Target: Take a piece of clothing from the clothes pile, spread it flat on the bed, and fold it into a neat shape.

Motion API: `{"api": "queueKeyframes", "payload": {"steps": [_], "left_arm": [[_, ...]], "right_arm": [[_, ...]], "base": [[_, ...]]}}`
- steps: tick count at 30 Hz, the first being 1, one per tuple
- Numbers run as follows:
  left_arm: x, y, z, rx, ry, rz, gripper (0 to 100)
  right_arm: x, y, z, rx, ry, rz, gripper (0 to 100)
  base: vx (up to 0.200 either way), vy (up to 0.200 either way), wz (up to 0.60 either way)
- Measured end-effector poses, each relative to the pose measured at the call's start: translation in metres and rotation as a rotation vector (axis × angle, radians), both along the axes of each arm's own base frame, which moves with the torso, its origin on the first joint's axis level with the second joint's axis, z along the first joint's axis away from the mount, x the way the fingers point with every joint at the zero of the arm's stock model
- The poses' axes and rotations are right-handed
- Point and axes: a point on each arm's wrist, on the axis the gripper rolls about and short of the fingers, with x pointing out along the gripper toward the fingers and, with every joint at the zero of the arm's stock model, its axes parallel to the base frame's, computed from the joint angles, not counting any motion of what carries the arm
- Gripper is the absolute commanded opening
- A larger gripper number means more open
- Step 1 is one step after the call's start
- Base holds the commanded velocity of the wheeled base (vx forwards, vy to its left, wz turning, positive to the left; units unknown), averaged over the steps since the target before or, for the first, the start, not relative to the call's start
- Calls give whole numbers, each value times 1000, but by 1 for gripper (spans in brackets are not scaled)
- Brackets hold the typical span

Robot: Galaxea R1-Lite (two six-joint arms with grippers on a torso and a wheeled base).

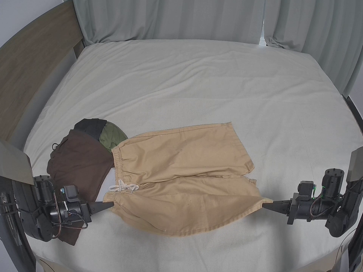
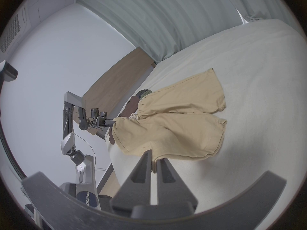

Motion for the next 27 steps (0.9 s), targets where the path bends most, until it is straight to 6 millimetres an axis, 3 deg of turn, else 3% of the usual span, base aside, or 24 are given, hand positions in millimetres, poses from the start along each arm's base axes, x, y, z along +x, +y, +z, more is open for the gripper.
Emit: {"api": "queueKeyframes", "payload": {"steps": [9,27], "left_arm": [[11,2,7,-12,-26,21,0],[26,0,23,42,-122,118,0]], "right_arm": [[5,-2,18,49,-34,-34,0],[18,-8,32,73,-97,-94,0]], "base": [[0,0,0],[0,0,0]]}}
